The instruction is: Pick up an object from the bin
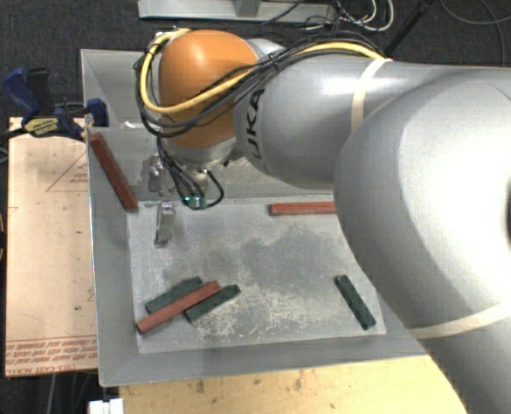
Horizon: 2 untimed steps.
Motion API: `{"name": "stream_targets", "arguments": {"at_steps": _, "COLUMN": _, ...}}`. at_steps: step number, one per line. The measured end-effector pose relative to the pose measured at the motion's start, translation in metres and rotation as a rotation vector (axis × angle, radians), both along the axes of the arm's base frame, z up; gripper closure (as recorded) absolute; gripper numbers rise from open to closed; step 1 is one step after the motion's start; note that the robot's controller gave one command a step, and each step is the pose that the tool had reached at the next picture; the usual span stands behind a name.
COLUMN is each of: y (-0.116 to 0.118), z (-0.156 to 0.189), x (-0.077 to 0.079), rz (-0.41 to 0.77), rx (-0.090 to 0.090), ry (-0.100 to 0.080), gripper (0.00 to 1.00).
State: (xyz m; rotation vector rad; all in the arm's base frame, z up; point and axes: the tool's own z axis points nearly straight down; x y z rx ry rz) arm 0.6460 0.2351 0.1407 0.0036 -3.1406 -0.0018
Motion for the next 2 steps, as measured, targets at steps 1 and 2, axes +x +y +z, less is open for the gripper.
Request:
{"name": "stream_targets", "arguments": {"at_steps": 1, "y": 0.000, "z": 0.001, "x": 0.001, "rz": -0.002, "rx": 0.000, "ry": -0.002, "gripper": 0.00}}
{"name": "stream_targets", "arguments": {"at_steps": 2, "y": -0.036, "z": -0.068, "x": -0.063, "rz": 0.173, "rx": 0.002, "ry": -0.003, "gripper": 1.00}}
